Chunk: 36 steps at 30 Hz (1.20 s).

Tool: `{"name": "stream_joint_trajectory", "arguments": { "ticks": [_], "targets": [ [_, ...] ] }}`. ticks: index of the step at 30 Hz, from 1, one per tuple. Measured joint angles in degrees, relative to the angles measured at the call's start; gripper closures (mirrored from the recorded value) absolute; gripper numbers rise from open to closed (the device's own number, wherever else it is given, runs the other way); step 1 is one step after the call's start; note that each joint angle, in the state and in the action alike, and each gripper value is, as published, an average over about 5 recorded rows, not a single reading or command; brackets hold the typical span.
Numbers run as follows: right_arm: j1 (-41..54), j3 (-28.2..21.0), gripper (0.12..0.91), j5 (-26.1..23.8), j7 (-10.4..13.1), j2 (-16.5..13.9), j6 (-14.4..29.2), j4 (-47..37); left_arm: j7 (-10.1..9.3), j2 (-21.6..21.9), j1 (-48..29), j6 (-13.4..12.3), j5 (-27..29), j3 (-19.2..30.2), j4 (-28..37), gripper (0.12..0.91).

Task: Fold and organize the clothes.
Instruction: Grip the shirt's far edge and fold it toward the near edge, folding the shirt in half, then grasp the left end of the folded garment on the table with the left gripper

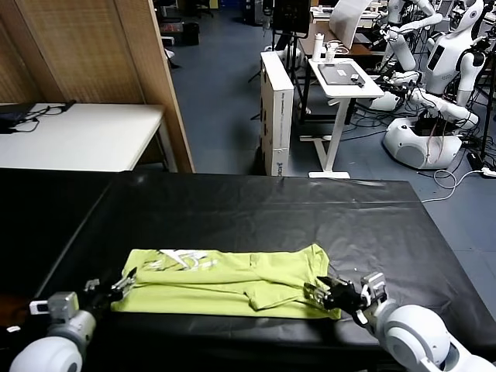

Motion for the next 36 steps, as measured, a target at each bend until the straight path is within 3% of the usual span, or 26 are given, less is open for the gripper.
{"name": "stream_joint_trajectory", "arguments": {
  "ticks": [2, 4, 20, 36],
  "targets": [
    [0.7, 0.0, 0.138, -0.1, 0.8, 0.7, 1.2, -0.5, -0.02, 0.2, -0.5, 0.0, -0.1, -0.3, -0.2, 0.163],
    [1.8, -0.3, 0.123, -0.4, 1.5, 1.7, 2.5, -1.5, -0.04, 0.5, -1.3, -0.3, -0.2, -0.3, 0.1, 0.131],
    [9.5, -3.5, 0.118, -4.6, 1.4, 12.1, 4.9, -12.5, 1.68, 0.2, -14.0, -1.2, 2.1, 7.1, 10.0, 0.123],
    [10.2, -3.8, 0.118, -5.0, 1.4, 13.5, 4.7, -15.3, 1.81, -0.7, -16.1, -1.1, 2.3, 8.4, 16.7, 0.123]
  ]
}}
